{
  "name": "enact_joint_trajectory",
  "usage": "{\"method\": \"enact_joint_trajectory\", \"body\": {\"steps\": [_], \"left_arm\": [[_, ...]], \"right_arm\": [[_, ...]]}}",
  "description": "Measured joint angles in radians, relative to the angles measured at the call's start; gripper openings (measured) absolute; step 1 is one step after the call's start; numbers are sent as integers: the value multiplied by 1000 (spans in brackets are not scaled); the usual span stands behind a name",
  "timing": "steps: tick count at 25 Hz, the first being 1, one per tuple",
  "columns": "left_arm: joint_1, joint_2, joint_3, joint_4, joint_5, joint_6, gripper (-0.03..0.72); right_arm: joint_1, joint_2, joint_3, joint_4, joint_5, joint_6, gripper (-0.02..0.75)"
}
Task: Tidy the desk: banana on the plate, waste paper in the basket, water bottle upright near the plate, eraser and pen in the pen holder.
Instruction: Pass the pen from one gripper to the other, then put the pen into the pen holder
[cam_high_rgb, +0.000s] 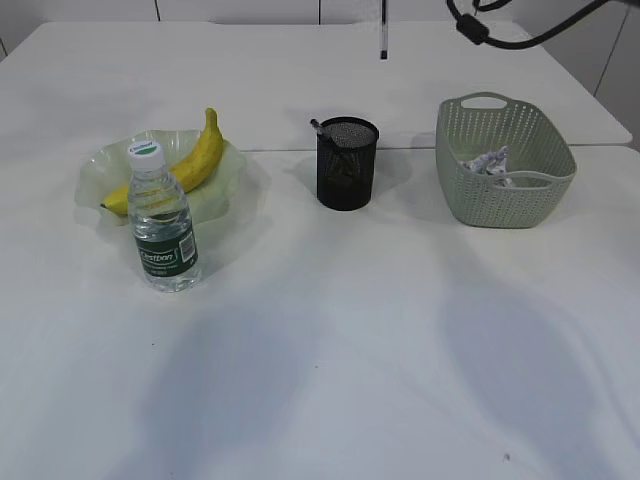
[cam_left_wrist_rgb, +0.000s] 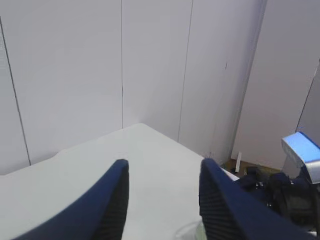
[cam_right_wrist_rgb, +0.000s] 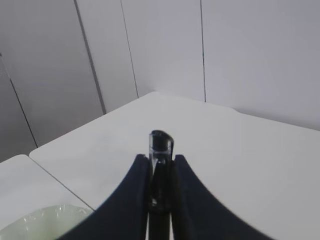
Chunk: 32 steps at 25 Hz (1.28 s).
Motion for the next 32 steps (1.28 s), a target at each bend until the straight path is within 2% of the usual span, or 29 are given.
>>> {"method": "enact_joint_trajectory", "body": {"steps": [10, 20, 27, 32], "left_arm": [[30, 0, 0, 67, 62, 1, 321], [32, 0, 0, 83, 78, 1, 311], [32, 0, 0, 121, 78, 2, 309], [32, 0, 0, 125, 78, 2, 308]], "right_arm": [[66, 132, 0, 43, 0, -146, 75], [66, 215, 0, 150, -31, -313, 75], [66, 243, 0, 202, -32, -359, 76], [66, 247, 0, 214, -37, -364, 112]]}}
